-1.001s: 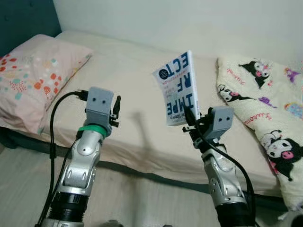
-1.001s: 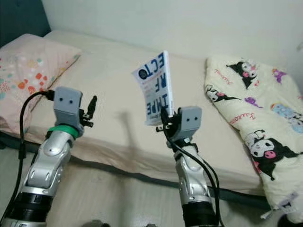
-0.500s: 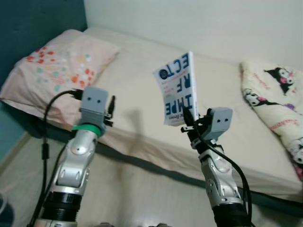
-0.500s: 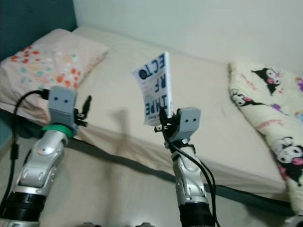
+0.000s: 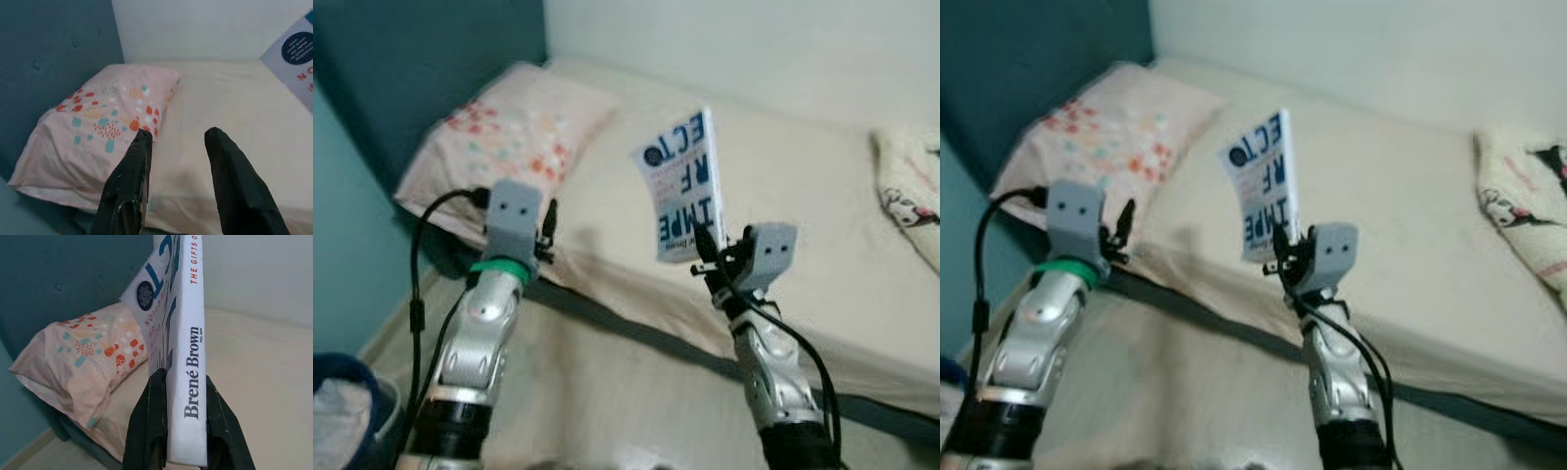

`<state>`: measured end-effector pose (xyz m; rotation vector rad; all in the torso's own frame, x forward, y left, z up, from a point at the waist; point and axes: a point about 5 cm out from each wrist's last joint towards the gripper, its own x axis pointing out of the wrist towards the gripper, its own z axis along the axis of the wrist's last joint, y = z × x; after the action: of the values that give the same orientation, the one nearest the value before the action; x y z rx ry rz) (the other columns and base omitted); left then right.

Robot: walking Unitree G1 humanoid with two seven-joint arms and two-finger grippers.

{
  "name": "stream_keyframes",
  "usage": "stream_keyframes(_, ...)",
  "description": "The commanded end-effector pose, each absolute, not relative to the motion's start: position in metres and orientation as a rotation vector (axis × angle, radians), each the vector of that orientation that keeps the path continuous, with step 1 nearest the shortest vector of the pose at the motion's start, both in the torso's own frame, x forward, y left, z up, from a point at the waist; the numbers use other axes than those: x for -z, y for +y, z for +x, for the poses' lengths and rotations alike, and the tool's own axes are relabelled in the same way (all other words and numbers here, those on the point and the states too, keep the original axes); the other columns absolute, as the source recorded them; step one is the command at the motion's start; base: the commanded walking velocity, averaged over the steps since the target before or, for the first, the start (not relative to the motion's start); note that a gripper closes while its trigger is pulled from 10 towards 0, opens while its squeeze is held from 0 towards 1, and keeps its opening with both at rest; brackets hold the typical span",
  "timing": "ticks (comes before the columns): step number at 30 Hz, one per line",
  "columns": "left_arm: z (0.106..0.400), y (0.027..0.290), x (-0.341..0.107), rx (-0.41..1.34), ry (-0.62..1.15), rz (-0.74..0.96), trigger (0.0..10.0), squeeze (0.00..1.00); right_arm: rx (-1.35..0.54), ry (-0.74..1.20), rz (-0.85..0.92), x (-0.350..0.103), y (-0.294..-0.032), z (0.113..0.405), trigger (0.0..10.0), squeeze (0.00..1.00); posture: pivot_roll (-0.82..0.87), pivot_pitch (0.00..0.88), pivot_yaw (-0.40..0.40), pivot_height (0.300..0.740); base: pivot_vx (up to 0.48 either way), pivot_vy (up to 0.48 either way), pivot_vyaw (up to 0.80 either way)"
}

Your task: Clean up the room

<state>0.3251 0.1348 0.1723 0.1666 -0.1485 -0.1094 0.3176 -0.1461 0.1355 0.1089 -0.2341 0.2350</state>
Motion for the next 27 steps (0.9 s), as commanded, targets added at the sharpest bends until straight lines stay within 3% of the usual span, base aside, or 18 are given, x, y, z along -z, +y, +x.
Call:
stream_keyframes(1, 0.3233, 0.1376, -0.1665, 0.105, -0.124, 0.164, 10.0, 0.0, -0.238, -0.258, 0.119, -0.1383, -0.1445, 0.3168, 10.0, 0.0, 0.05, 0.031, -0.017, 0.735, 0.0, 0.319, 0.0)
stream_keyframes(10, 0.3229, 0.139, -0.1694, 0.093, -0.154, 0.201, 10.0, 0.0, -0.238, -0.259, 0.121, -0.1383, -0.144, 0.3171, 10.0, 0.0, 0.05, 0.029, -0.016, 0.735, 0.0, 0.141, 0.0)
stream_keyframes(27, 0.3222, 0.1366, -0.1691, 0.106, -0.167, 0.211, 10.0, 0.0, -0.242, -0.262, 0.119, -0.1387, -0.1438, 0.3183, 10.0, 0.0, 0.05, 0.024, -0.016, 0.735, 0.0, -0.477, 0.0)
